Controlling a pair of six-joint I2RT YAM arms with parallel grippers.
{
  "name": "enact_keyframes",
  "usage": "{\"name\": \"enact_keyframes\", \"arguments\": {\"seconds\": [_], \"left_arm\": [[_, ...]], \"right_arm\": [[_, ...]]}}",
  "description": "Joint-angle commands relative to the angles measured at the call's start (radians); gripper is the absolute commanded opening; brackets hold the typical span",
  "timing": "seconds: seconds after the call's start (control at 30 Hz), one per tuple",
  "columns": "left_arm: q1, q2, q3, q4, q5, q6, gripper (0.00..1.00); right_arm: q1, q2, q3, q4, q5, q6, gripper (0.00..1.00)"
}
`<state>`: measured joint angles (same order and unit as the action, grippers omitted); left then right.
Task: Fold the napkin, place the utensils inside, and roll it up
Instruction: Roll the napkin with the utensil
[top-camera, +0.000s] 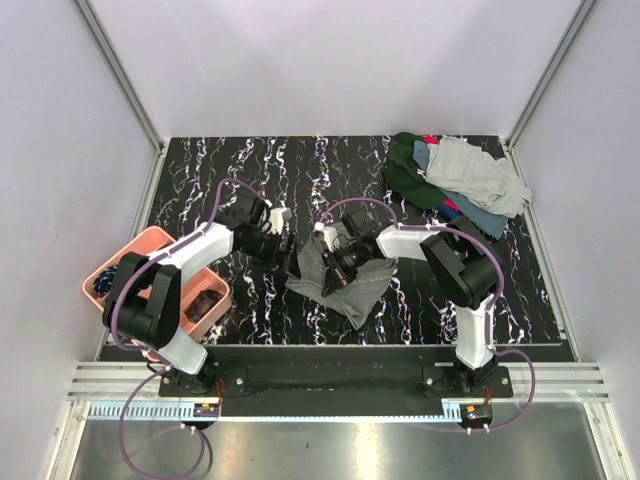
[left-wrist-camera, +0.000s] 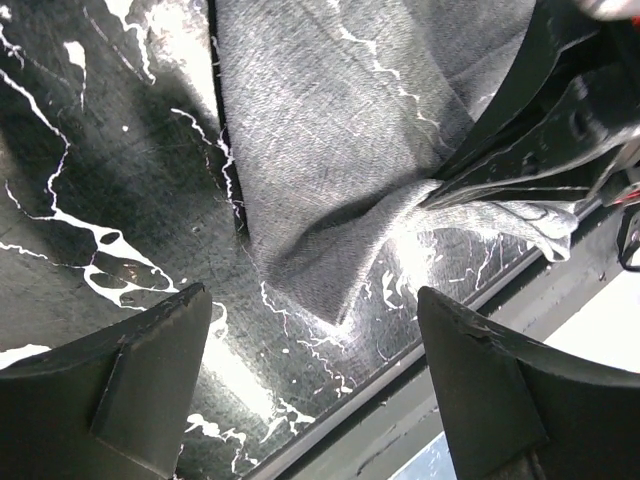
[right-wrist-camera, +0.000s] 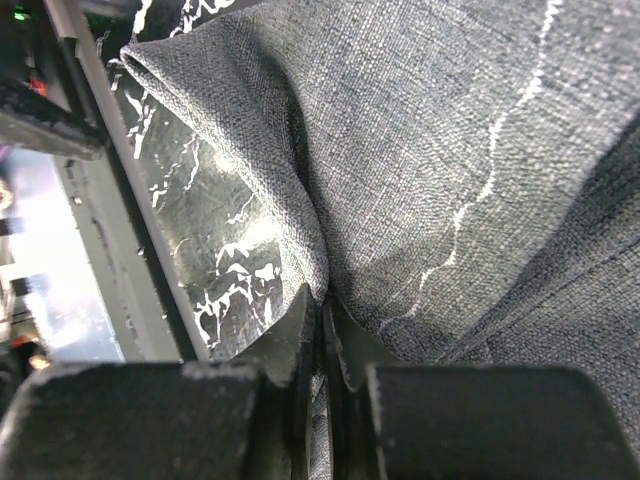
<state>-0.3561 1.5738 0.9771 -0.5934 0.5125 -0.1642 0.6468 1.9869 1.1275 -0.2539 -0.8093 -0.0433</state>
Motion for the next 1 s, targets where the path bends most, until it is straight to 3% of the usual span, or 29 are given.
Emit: {"name": "enact_keyframes", "arguments": {"seconds": [0.0,0.3,0.53,0.8,0.97], "left_arm": [[0.006,-0.084,-0.054,0.148,-0.012,-0.046,0.86],[0.005,-0.130,-0.221,0.420,0.052,-0.121,0.83],[-0.007,-0.110,-0.256,0.443,0.012,-0.126,0.79],[-0.034,-0.043,-0.235,0.432,-0.037,-0.117,0.65],[-0.040,-0.046,-0.241,0.435,-0.051,-0.112,0.71]], "right_arm": [[-0.030,0.046,0.000,-0.013,-0.028,-0.009,0.09],[-0.056,0.050,-0.006,-0.013,-0.059,-0.018,0.09],[-0.059,0.053,-0.005,-0.015,-0.067,-0.018,0.09],[-0.058,0.058,-0.002,-0.015,-0.074,-0.018,0.09],[-0.059,0.061,0.000,-0.015,-0.079,-0.017,0.09]]}}
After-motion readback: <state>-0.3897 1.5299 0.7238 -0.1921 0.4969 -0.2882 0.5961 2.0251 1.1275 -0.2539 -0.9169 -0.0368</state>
